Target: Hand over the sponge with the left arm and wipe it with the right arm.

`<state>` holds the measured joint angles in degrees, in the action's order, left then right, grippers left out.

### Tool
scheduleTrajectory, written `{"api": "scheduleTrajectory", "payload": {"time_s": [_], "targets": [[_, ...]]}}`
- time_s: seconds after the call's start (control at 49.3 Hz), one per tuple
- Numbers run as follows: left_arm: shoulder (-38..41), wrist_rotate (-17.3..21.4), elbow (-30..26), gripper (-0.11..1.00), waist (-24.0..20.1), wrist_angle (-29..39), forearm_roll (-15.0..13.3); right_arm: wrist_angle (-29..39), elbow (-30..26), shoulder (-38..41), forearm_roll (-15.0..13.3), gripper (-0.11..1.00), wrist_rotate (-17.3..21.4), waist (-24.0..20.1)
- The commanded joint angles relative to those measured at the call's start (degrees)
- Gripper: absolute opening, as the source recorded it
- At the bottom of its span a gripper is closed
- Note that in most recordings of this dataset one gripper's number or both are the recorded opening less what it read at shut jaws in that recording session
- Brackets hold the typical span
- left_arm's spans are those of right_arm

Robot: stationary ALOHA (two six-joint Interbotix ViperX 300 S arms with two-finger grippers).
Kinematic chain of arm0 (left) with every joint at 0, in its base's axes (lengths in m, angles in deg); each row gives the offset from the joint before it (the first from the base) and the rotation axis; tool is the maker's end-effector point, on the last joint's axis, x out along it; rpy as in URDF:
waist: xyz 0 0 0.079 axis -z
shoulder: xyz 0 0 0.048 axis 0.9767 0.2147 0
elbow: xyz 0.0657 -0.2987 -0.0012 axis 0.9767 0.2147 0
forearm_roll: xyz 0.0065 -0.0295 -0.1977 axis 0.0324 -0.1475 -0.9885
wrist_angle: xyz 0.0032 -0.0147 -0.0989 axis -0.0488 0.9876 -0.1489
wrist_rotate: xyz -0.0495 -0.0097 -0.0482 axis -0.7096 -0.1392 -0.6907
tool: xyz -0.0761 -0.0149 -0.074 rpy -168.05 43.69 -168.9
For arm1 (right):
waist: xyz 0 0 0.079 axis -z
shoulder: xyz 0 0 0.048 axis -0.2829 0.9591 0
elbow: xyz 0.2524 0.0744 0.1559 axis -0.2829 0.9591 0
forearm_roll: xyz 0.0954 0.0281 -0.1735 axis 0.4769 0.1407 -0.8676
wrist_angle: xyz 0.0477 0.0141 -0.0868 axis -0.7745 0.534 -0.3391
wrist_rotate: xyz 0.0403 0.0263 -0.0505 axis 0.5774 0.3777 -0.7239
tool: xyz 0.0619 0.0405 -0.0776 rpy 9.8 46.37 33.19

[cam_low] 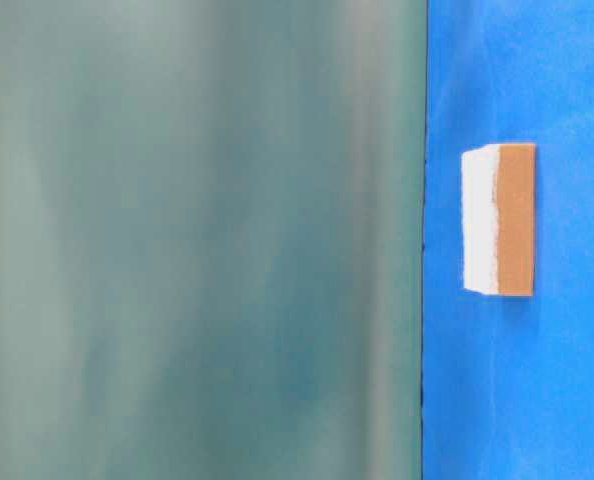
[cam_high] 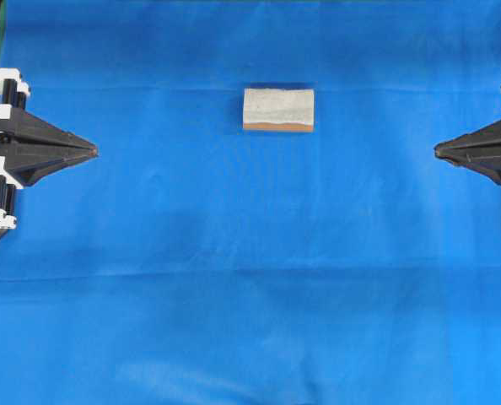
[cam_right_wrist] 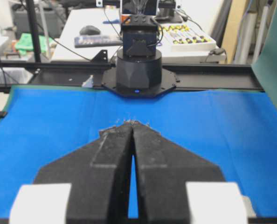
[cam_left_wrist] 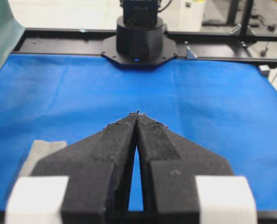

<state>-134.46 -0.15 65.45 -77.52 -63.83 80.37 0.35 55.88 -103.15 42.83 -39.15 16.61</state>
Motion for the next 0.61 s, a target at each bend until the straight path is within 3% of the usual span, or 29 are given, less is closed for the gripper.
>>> {"api": "scheduleTrajectory", "payload": {"time_s": [0.0,0.264,0.588], "targets": [[0.5,0.3,-0.9,0.0,0.1,1.1,-1.3,-0.1,-1.6,0.2,0.3,0.0,-0.1,-0.1],[1.6,1.7,-1.1,0.0,-0.9,1.8,-1.3,1.9,-2.0,1.8,0.1,0.0,0.0,-0.1],[12.9,3.3,-2.9,0.0,-10.4,-4.5,-1.3,2.0,-2.1,2.8,-0.2,0.0,-0.5,0.0]]}}
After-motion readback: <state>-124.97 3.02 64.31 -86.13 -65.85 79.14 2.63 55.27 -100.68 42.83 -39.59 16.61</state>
